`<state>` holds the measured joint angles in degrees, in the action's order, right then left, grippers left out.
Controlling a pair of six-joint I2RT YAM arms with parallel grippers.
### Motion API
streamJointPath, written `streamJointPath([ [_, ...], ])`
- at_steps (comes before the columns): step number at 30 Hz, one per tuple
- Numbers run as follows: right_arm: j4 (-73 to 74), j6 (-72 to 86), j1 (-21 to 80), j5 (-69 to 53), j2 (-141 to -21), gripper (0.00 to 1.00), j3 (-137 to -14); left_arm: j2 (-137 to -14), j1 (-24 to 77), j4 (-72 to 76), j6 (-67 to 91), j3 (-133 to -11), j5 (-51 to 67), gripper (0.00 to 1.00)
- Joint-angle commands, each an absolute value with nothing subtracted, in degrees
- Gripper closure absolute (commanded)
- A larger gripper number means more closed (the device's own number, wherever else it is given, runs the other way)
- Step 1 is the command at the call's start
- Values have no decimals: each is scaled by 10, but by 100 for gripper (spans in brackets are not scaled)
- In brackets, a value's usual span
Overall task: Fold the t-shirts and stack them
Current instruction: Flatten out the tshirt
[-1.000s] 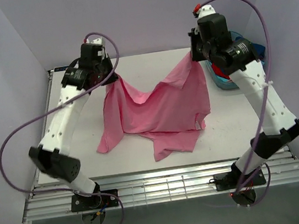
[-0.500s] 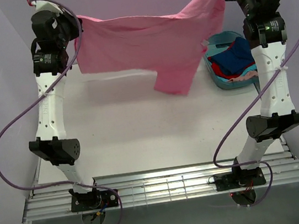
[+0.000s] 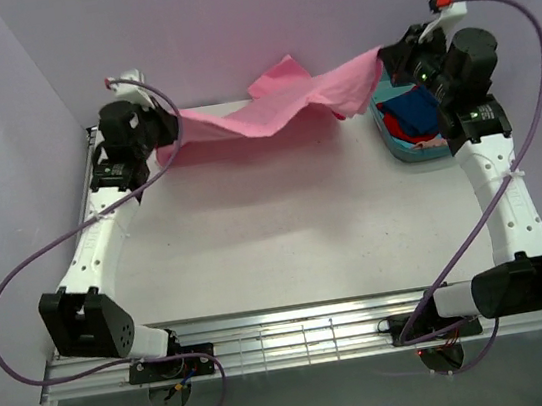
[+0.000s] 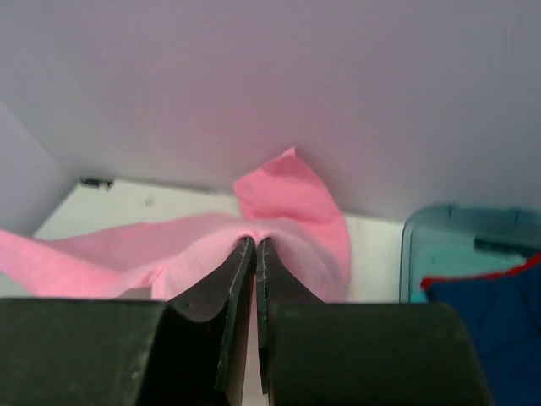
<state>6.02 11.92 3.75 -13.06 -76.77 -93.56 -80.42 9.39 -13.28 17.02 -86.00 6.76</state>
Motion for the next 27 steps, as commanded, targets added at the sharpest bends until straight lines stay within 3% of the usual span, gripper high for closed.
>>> streamJointPath([
  [1,84,96,43,-152,-744,92,-805,-822,95,-164,170,-722,87,100],
  [8,197,77,129,-96,-689,92,-682,-815,123,-272,191,-609,41,100],
  [24,533,278,395,79,-669,92,-591,-802,177,-579,282,-644,-31,100],
  [26,589,308,426,82,-691,92,-574,-804,178,-599,291,-650,-47,86],
  [27,601,318,438,80,-698,80,-565,-802,180,-616,300,-659,-51,69],
])
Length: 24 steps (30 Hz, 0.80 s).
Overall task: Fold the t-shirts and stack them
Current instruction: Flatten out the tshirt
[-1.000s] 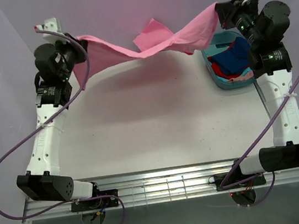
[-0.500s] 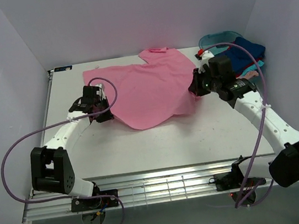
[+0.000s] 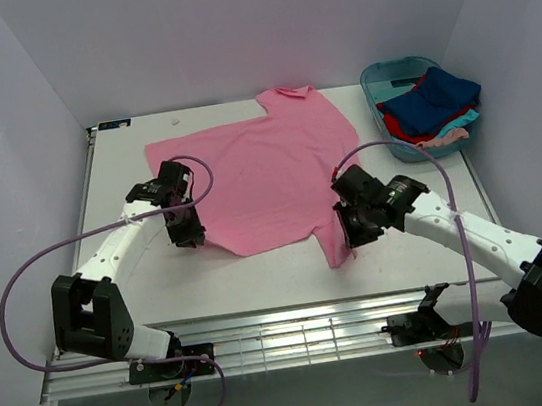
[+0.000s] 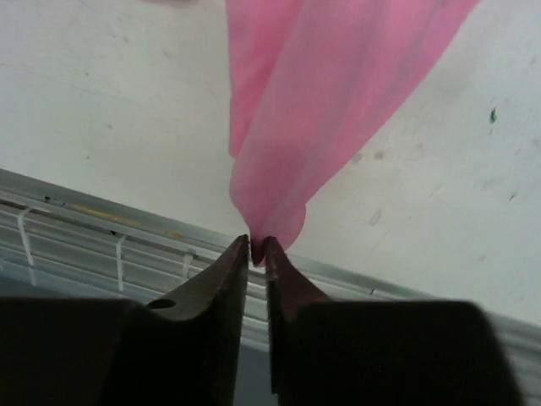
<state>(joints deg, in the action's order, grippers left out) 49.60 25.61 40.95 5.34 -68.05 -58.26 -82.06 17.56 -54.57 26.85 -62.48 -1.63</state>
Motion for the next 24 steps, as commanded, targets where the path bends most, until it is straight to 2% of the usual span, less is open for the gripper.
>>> streamJointPath([
  [1,613,334,467,97,-707,74,-556,-796,182,-623,305,-664,-68,64],
  [2,638,351,484,113,-709,65,-554,-792,183,-630,309,-671,-77,59],
  [3,649,381,497,130,-713,51,-554,-789,184,-642,314,-680,-90,53],
  [4,658,394,519,163,-717,46,-557,-786,184,-647,322,-700,-105,39],
  [6,671,415,532,193,-721,28,-571,-781,185,-643,326,-717,-150,33],
  [9,644,414,533,234,-732,25,-587,-787,189,-606,318,-738,-182,33],
  [10,631,412,532,249,-743,25,-591,-791,191,-594,314,-738,-178,38],
  [11,618,409,532,256,-750,26,-594,-797,195,-578,311,-735,-162,44],
  [13,580,399,533,274,-770,41,-603,-805,205,-528,307,-724,-139,63],
  [14,569,398,532,283,-776,52,-605,-808,218,-506,306,-708,-127,90],
  [15,556,396,530,290,-781,69,-602,-815,224,-466,305,-700,-95,100],
  [18,504,388,525,313,-801,86,-588,-835,247,-399,312,-666,-53,100],
  [20,466,385,519,315,-811,92,-575,-852,252,-386,320,-657,-48,100],
  [24,409,381,504,314,-813,92,-532,-887,253,-367,335,-636,-62,100],
])
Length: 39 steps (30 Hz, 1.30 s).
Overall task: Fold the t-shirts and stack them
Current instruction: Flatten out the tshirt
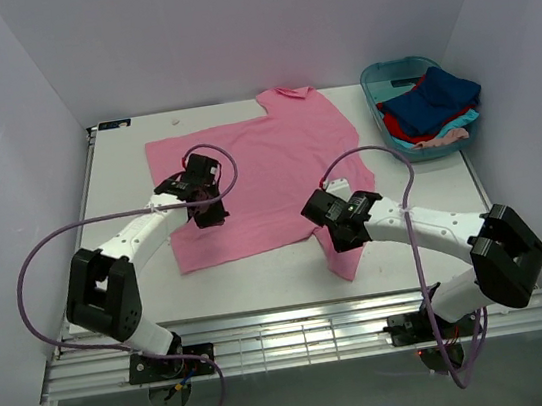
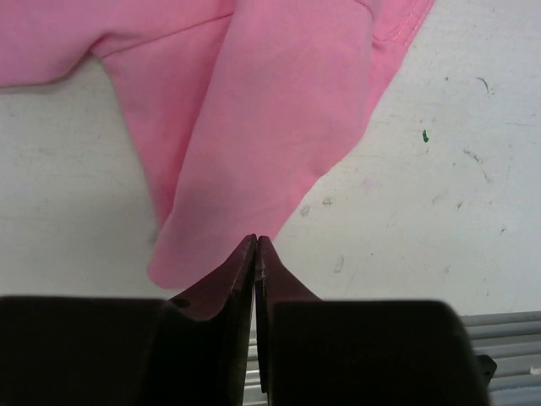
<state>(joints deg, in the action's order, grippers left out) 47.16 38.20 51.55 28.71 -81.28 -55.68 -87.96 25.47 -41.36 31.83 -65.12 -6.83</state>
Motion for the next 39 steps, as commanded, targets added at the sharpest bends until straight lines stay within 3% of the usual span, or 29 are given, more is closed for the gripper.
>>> streamJointPath([
  [1,396,379,500,311,-811,92,-523,-897,253,-361,336,-631,-62,100],
  [14,277,361,465,272,-877,92,-452,-968,253,-346,352,-584,-93,100],
  [29,377,375,421,305,-820,92,-422,-913,132,-373,318,-502,-107,100],
  [39,422,329,411,326,-786,92,-479,-893,131,-355,270,-548,-47,100],
])
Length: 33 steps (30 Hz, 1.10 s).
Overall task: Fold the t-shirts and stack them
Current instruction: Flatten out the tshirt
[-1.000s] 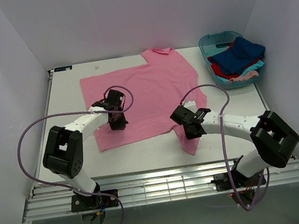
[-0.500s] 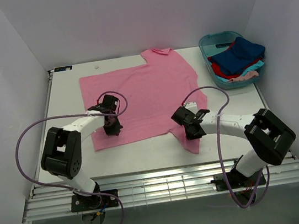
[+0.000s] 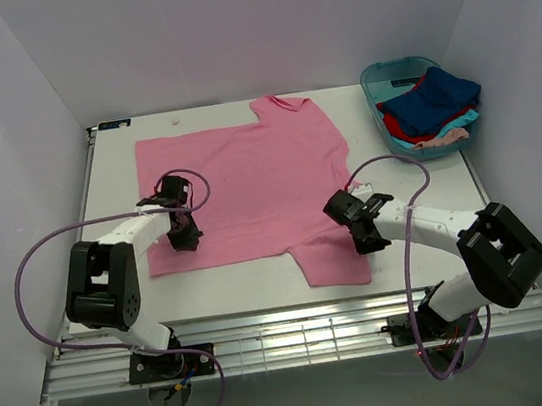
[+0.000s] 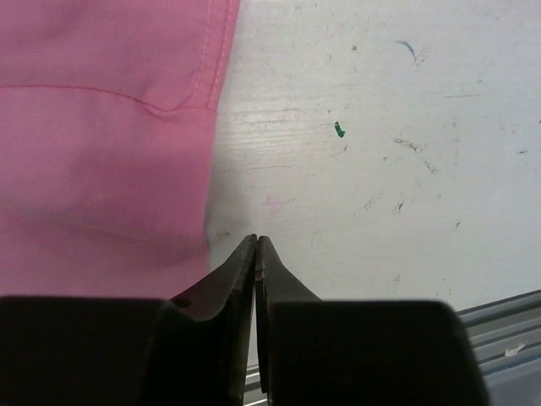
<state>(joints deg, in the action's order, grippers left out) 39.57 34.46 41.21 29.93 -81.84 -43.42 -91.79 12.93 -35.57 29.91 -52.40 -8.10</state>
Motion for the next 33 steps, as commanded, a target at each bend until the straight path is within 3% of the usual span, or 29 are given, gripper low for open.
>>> streamJointPath([
  [1,432,324,411,329,-778,92,-491,-889,133,-353,265,-557,-39,100],
  [4,441,302,411,337,-748,91,-565,-868,155,-349,256,-603,-33,100],
  [8,401,258,404,314,-756,69,-641,-858,177,-324,260,-648,-15,100],
  [10,376,234,390,288,-788,64,-661,-867,183,-312,265,-656,-3,100],
  [12,347,220,374,265,-833,68,-673,-902,190,-305,268,-662,-1,100],
  [14,324,212,359,249,-861,82,-691,-938,199,-294,269,-667,19,100],
  [17,275,195,343,224,-910,92,-707,-961,216,-257,268,-657,21,100],
  [25,199,174,326,164,-999,92,-722,-1006,254,-207,260,-642,18,100],
  [33,181,203,325,134,-1012,92,-645,-1016,289,-195,279,-586,11,100],
])
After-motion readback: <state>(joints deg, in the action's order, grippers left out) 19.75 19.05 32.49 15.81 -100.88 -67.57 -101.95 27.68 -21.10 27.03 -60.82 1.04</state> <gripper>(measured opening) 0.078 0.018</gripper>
